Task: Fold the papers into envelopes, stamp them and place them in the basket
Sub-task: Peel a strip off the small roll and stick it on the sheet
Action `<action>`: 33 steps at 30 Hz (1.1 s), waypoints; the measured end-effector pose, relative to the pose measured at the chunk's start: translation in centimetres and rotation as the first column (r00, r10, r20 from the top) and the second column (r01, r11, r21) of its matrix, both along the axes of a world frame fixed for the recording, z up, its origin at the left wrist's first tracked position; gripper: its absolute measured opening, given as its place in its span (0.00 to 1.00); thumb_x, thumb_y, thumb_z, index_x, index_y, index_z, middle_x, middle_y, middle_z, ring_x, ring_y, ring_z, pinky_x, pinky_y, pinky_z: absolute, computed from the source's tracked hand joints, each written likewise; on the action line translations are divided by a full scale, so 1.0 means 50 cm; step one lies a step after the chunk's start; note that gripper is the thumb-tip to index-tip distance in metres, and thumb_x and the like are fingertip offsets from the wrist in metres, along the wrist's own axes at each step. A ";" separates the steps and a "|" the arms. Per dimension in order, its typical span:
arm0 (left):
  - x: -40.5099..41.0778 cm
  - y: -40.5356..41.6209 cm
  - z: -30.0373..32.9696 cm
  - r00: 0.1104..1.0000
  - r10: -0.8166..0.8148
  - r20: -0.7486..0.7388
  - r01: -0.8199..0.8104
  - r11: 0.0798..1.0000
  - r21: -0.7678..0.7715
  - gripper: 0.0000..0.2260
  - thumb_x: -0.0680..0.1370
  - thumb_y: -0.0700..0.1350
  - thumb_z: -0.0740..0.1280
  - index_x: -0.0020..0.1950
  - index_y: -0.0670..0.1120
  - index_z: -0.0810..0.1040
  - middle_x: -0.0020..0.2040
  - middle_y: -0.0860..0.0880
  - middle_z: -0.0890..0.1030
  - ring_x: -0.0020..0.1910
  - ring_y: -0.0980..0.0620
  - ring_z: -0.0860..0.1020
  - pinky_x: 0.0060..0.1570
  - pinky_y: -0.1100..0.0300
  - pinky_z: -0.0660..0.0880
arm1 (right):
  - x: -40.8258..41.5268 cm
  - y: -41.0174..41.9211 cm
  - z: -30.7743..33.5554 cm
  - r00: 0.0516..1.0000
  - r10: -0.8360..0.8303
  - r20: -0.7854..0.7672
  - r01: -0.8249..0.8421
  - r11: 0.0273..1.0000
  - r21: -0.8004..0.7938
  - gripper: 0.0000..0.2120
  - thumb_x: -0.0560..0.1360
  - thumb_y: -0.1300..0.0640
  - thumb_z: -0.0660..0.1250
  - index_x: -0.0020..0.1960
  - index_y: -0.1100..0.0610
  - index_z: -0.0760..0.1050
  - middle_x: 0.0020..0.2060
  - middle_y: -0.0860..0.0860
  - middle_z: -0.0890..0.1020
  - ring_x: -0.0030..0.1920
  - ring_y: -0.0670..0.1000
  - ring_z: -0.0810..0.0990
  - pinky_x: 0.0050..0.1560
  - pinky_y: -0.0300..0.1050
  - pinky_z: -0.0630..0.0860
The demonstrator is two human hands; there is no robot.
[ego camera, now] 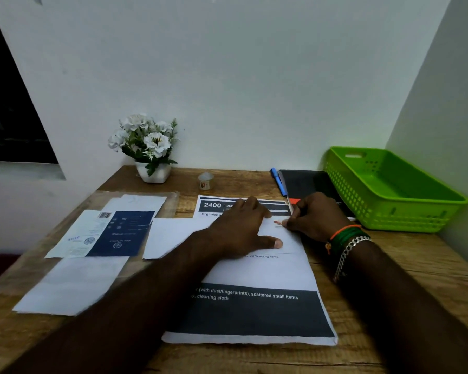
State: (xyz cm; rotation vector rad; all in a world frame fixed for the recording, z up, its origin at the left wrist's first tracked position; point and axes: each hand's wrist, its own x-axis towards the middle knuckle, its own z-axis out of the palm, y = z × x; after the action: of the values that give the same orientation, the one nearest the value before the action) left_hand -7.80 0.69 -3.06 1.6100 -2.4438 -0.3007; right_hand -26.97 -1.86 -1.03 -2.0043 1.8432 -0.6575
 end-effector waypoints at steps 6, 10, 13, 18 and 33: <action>0.001 0.002 0.000 1.000 -0.007 -0.012 0.007 1.000 -0.002 0.33 0.76 0.66 0.67 0.76 0.51 0.67 0.72 0.49 0.66 0.71 0.48 0.64 0.71 0.46 0.66 | 0.023 0.014 0.001 0.995 0.092 -0.035 -0.093 0.995 -0.038 0.09 0.67 0.55 0.79 0.33 0.58 0.83 0.31 0.50 0.84 0.37 0.47 0.83 0.39 0.40 0.77; 0.000 0.003 0.002 1.000 -0.005 -0.006 0.005 1.000 0.005 0.33 0.76 0.66 0.67 0.76 0.51 0.67 0.73 0.49 0.66 0.71 0.49 0.64 0.71 0.47 0.66 | 0.022 0.018 0.001 0.994 0.106 0.009 -0.106 0.994 -0.034 0.09 0.68 0.56 0.79 0.33 0.58 0.83 0.29 0.48 0.83 0.33 0.43 0.80 0.33 0.33 0.71; 0.001 0.004 0.002 1.000 -0.007 -0.007 0.007 1.000 0.005 0.33 0.77 0.66 0.67 0.76 0.51 0.67 0.73 0.49 0.65 0.71 0.49 0.63 0.71 0.47 0.66 | 0.022 0.016 -0.003 0.993 0.102 0.065 -0.101 0.995 -0.019 0.09 0.68 0.57 0.79 0.33 0.59 0.82 0.30 0.50 0.84 0.33 0.45 0.81 0.36 0.38 0.75; 0.001 0.010 0.003 1.000 -0.004 -0.015 0.004 1.000 -0.004 0.33 0.77 0.65 0.67 0.76 0.50 0.67 0.71 0.49 0.66 0.70 0.48 0.64 0.70 0.49 0.66 | 0.023 0.018 -0.007 0.988 0.131 0.088 -0.130 0.991 -0.008 0.13 0.69 0.59 0.78 0.29 0.56 0.78 0.29 0.50 0.82 0.32 0.46 0.80 0.37 0.40 0.74; 0.004 0.004 -0.004 0.999 -0.030 -0.027 0.029 0.999 -0.022 0.31 0.77 0.66 0.66 0.77 0.56 0.66 0.70 0.49 0.66 0.70 0.47 0.63 0.71 0.48 0.65 | 0.009 0.007 0.007 0.960 0.065 0.272 -0.102 0.987 0.124 0.11 0.69 0.60 0.79 0.30 0.58 0.80 0.27 0.52 0.80 0.26 0.45 0.75 0.29 0.37 0.72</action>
State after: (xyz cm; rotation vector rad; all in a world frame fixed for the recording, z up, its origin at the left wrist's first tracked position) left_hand -7.58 0.89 -3.28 1.5525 -2.4441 -0.2983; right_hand -26.53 -1.51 -0.69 -1.7966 1.5924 -0.7167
